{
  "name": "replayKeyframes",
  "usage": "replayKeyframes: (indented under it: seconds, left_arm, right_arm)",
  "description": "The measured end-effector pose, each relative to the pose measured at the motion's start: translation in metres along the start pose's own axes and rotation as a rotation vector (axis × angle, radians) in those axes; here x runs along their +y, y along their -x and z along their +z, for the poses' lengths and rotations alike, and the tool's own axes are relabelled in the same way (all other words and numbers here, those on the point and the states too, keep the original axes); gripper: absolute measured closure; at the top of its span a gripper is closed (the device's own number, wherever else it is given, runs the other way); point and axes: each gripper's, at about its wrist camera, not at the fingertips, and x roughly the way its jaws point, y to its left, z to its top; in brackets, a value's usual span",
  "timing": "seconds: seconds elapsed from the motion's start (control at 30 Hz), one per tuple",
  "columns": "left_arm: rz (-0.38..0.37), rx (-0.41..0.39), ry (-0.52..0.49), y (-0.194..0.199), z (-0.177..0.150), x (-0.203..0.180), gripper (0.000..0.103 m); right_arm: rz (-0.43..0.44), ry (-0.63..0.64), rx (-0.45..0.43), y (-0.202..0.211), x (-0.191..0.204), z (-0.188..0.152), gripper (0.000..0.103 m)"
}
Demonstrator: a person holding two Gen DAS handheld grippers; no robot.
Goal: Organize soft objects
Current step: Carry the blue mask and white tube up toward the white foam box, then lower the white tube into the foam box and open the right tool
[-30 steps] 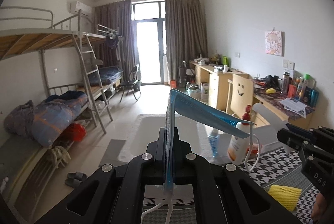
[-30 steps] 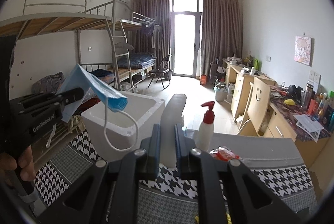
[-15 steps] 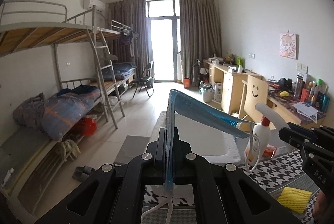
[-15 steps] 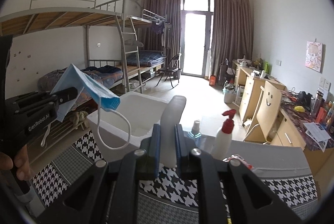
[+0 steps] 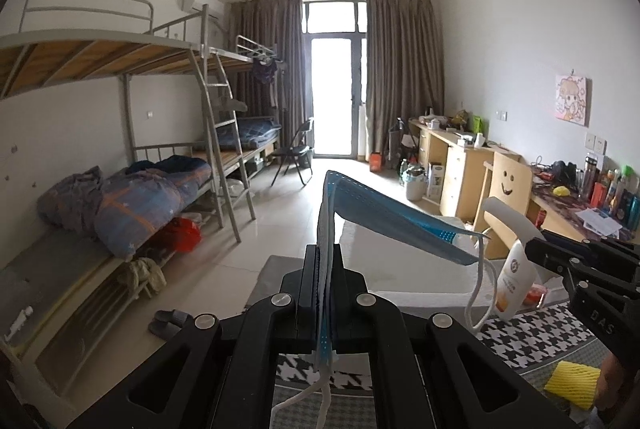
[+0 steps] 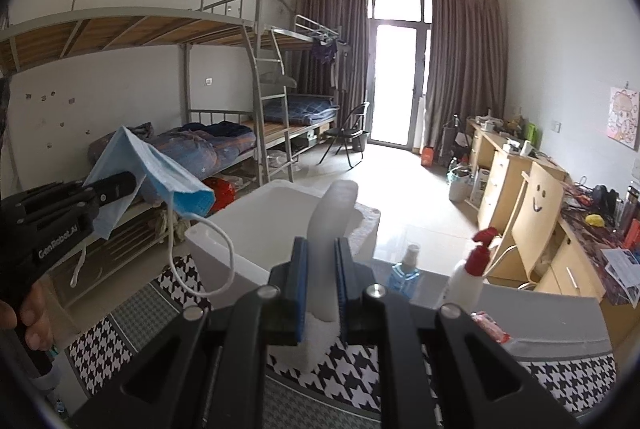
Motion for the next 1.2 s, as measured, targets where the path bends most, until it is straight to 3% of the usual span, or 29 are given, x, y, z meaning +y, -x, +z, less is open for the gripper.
replayKeyframes:
  seconds: [0.7, 1.17, 1.2]
  left_arm:
    - [0.056, 0.013, 0.048, -0.004, -0.009, 0.028, 0.099]
    - [0.030, 0.009, 0.053, -0.004, -0.013, 0.034, 0.099]
    - [0.026, 0.008, 0.054, -0.004, -0.013, 0.034, 0.099]
  right_arm:
    - [0.057, -0.004, 0.081, -0.054, 0.012, 0.012, 0.087]
    - [0.069, -0.030, 0.162, -0.088, 0.011, 0.010, 0.087]
    - [0.075, -0.025, 0.167, -0.091, 0.012, 0.010, 0.083]
